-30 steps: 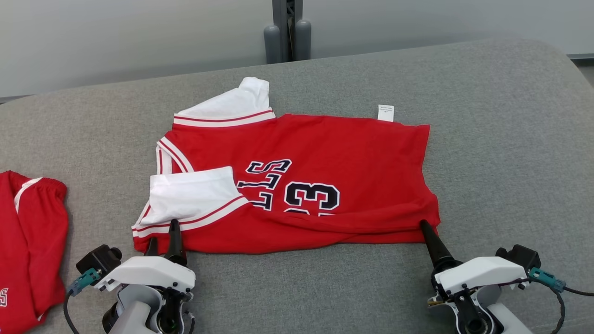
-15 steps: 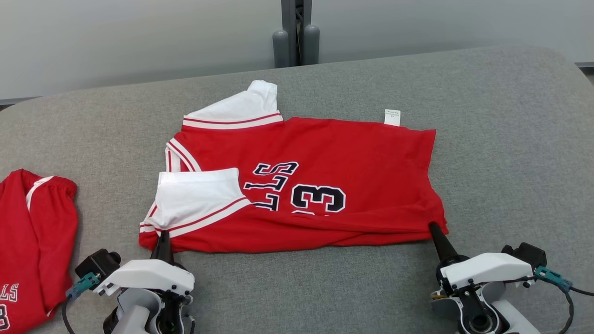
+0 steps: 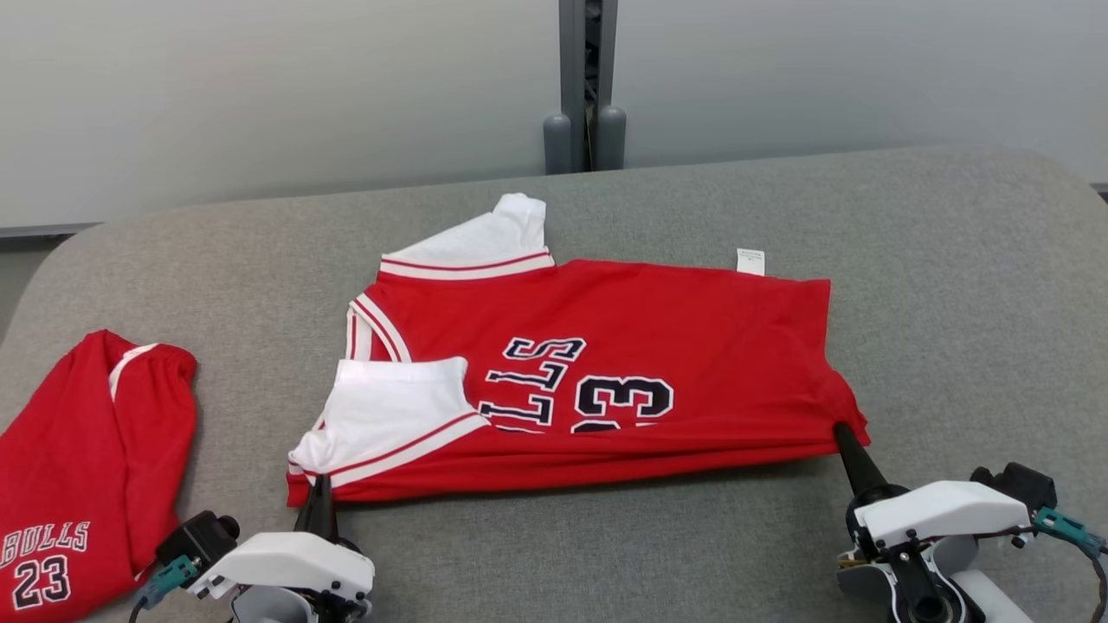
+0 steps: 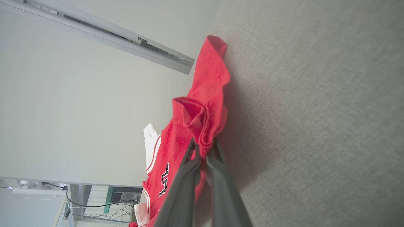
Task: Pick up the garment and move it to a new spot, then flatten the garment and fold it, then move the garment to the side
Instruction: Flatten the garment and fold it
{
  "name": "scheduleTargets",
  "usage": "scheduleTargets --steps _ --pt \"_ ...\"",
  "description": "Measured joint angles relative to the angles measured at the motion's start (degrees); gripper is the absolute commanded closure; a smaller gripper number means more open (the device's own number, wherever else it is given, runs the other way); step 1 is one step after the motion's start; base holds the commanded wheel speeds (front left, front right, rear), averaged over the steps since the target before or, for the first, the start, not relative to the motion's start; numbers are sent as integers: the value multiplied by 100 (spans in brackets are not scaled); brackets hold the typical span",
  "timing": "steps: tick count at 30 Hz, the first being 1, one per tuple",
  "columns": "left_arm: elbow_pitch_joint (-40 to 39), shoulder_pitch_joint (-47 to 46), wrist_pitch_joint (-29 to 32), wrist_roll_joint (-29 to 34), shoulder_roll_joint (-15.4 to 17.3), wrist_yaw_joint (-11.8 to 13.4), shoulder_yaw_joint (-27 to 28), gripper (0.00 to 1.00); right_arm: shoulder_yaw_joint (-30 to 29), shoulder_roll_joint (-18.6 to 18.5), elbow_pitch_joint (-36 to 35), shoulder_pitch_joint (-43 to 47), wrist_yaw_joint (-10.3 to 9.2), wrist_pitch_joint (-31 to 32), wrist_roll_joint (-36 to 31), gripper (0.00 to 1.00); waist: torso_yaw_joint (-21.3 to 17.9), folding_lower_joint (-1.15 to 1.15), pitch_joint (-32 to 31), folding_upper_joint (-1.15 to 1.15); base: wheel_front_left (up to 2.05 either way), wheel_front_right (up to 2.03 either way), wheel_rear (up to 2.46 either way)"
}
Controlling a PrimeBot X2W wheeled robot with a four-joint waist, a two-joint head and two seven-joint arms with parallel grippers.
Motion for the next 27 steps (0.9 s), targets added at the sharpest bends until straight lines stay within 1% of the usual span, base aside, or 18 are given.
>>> scheduleTargets --steps 5,6,9,14,17,27 --pt "-182 216 1 -20 -3 68 -109 100 26 -105 16 87 1 22 15 100 107 0 -199 0 0 0 0" --pt "-236 296 1 23 -1 120 -160 100 67 -145 21 87 1 59 -11 100 132 0 -244 0 0 0 0" --pt "-318 391 0 77 1 121 -218 100 103 -202 24 88 1 94 -19 100 153 0 -288 0 0 0 0" --pt "-611 789 0 158 5 169 -535 100 308 -353 100 138 1 385 -78 100 214 0 -436 0 0 0 0" --pt "-726 969 0 189 10 211 -553 100 393 -403 183 215 0 483 -97 100 227 0 -499 0 0 0 0" --pt "-1210 1477 0 214 7 421 -508 100 453 -553 149 450 1 605 -62 100 245 0 -689 0 0 0 0"
